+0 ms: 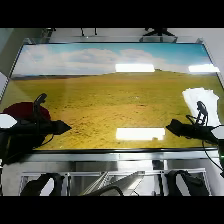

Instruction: Fold the shirts.

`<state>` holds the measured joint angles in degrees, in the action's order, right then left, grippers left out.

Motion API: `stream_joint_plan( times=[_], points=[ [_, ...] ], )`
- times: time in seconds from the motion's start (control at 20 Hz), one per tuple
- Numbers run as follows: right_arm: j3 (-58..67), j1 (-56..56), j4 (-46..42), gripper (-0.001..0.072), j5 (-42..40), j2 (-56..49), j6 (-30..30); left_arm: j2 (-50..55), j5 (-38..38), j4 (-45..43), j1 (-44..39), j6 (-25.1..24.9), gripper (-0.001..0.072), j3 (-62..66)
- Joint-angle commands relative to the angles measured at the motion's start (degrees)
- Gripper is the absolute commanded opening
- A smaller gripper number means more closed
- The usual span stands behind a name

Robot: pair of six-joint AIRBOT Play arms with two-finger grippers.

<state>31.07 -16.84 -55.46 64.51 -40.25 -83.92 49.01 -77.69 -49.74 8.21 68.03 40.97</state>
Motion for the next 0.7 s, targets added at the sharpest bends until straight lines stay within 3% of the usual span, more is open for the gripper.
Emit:
stream_joint_plan(
  times=[0.0,0.65],
  points=[
    [-0.5,0.5,0.3,0.0017,0.6,0.2,0.0,-0.5,0.3,-0.1,-0.1,0.0,0.0012,-2.1],
    [-0.5,0.5,0.2,0.0017,0.6,0.1,0.0,3.3,2.6,3.3,-0.1,-0.1,0.0012,-2.0]
  ],
)
